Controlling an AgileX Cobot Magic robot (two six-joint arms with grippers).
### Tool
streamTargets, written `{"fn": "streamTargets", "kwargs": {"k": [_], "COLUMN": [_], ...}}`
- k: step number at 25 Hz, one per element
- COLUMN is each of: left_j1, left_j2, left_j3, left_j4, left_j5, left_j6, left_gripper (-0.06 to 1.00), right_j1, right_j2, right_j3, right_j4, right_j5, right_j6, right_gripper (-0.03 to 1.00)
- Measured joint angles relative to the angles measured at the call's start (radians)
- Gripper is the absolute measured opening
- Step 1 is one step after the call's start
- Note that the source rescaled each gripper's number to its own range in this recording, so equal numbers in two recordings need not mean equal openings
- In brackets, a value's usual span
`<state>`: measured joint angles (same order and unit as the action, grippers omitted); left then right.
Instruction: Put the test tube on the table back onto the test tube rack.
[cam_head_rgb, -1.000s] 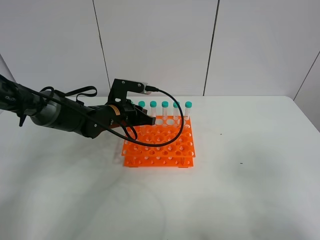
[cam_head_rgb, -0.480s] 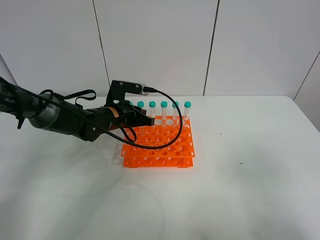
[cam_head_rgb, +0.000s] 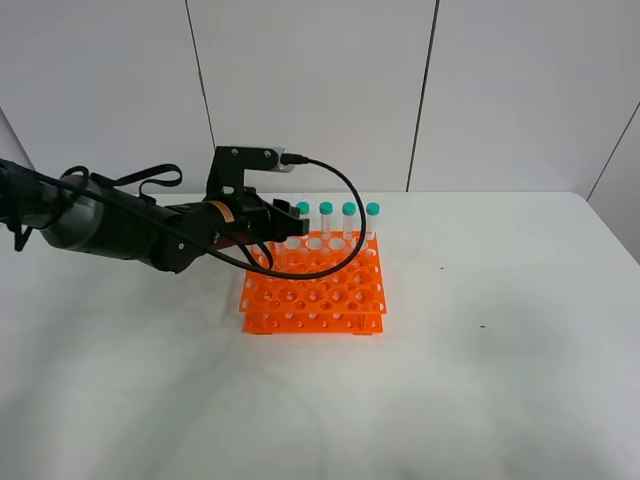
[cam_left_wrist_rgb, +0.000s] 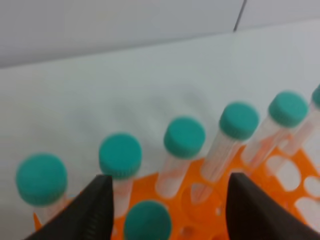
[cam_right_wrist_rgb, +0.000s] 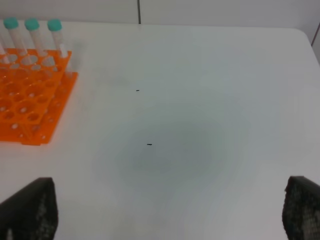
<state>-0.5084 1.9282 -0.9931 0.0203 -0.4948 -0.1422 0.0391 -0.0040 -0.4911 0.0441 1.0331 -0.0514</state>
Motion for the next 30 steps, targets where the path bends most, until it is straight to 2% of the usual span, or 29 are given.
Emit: {"fn": "streamTargets", "kwargs": {"k": [8,10,12,14,16,21,23,26,30], "left_j1": [-0.006,-0.006,-0.006,-0.006,-0.006,-0.006,-0.006,-0.006,-0.002], "left_j2": [-0.228,-0.303,-0.372,-0.436,-0.482,-0.518,-0.506,-0.465,-0.357], "left_j3": [0.000,0.000,0.000,-0.016,-0.042,-0.121,-0.141,-0.162,-0.226], "left_j4": [0.085,0.092,0.095,0.095,0.095,0.096,0.089,0.072,0.039], "left_j5": [0.164,0.226,0.306,0.438,0.608,1.109,1.275,1.389,1.432], "left_j6": [-0.003,0.002,0.017,0.024,0.028,0.032,0.040,0.065,0.108], "left_gripper": [0.49,0.58,0.77,0.89,0.94,0.97,0.97,0.96,0.96], "right_j1": [0.000,0.000,0.000,0.000,0.000,0.000,0.000,0.000,0.000], "right_j2": [0.000,0.000,0.000,0.000,0.000,0.000,0.000,0.000,0.000], "right_j3": [0.000,0.000,0.000,0.000,0.000,0.000,0.000,0.000,0.000], "right_j4": [0.000,0.000,0.000,0.000,0.000,0.000,0.000,0.000,0.000], "right_j5": [0.000,0.000,0.000,0.000,0.000,0.000,0.000,0.000,0.000], "right_j6": [0.000,0.000,0.000,0.000,0.000,0.000,0.000,0.000,0.000], "right_gripper": [1.00,1.00,1.00,1.00,1.00,1.00,1.00,1.00,1.00]}}
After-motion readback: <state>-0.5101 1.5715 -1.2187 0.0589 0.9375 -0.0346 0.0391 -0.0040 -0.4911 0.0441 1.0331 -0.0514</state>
